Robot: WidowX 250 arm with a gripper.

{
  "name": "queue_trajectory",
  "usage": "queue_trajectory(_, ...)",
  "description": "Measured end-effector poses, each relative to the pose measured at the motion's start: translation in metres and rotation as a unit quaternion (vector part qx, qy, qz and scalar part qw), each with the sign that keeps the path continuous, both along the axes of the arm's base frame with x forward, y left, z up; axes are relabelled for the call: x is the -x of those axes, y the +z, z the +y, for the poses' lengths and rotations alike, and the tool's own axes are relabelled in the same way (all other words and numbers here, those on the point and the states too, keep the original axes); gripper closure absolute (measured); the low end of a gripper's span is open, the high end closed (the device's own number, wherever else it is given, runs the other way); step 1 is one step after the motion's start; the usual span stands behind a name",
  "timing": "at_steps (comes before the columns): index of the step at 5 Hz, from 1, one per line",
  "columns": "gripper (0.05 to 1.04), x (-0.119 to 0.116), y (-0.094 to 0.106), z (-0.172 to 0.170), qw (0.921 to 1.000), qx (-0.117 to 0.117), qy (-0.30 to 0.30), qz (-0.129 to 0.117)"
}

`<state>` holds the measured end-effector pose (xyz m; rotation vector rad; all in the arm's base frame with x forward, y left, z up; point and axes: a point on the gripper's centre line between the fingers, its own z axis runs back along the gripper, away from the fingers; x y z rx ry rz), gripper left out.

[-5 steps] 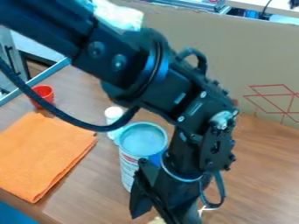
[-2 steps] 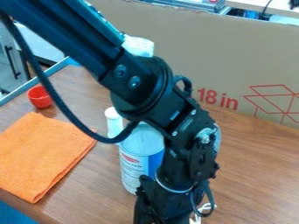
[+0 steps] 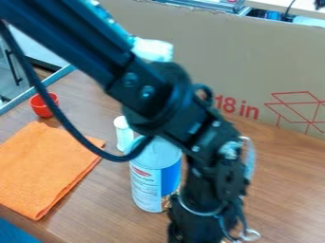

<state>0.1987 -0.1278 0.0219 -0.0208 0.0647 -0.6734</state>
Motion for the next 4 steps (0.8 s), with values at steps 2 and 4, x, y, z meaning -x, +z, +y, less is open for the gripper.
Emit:
queue_trajectory(2,0.741,-0.08,0.019,-0.059,0.9988,-0.028,-0.038,-0.014)
queue_trajectory(4,0.741,-0.131,0.025,-0.103,0.9993,0.002,-0.026,-0.028)
